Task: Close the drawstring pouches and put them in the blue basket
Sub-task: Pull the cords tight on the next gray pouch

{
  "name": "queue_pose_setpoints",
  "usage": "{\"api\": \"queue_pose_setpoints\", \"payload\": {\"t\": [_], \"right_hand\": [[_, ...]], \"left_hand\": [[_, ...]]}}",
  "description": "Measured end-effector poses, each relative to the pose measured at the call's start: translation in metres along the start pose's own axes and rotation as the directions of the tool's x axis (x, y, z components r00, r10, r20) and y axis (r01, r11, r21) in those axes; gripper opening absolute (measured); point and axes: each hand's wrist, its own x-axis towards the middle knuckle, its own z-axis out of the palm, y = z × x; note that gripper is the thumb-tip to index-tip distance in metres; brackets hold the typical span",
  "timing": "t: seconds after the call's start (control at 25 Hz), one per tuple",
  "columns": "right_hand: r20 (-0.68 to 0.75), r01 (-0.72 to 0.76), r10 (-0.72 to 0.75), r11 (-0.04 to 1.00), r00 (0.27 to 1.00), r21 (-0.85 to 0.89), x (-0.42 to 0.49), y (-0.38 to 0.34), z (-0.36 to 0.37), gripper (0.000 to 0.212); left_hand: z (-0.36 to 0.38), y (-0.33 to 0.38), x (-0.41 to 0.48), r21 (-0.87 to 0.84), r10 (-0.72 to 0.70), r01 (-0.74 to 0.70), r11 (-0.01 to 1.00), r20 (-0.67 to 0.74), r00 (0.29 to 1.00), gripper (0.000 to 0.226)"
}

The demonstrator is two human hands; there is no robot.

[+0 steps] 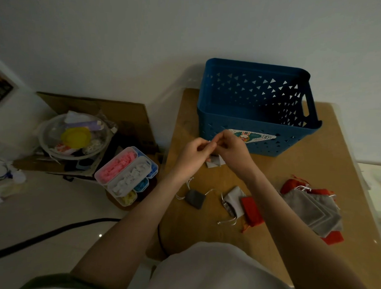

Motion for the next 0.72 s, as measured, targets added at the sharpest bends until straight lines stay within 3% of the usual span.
{"api": "queue_pose_setpoints", "payload": {"t": [0.12, 0.32, 0.48, 0.72], "right_hand": [[0.030, 0.045, -0.043, 0.997, 0.999, -0.063, 0.000, 0.002, 0.000, 0.016], [0.063, 0.076, -0.072, 0.995, 0.995, -0.058, 0.002, 0.003, -0.003, 0.024], [0.098, 0.088, -0.087, 0.996, 0.991, -0.004, 0.004, 0.004, -0.006, 0.025], [0.093, -0.078, 0.059, 0.973, 0.994, 0.218, 0.003, 0.004, -0.012, 0.017]], "left_hand": [[-0.001, -0.002, 0.003, -0.006, -0.008, 0.007, 1.000, -0.023, 1.000, 0.023], [-0.003, -0.003, 0.007, -0.251, -0.176, 0.183, 0.951, 0.051, 0.983, 0.019], [-0.009, 0.000, 0.009, -0.342, -0.196, 0.230, 0.911, 0.132, 0.972, 0.012], [-0.006, 0.005, 0.009, -0.473, -0.203, 0.246, 0.846, 0.141, 0.969, 0.011]]}}
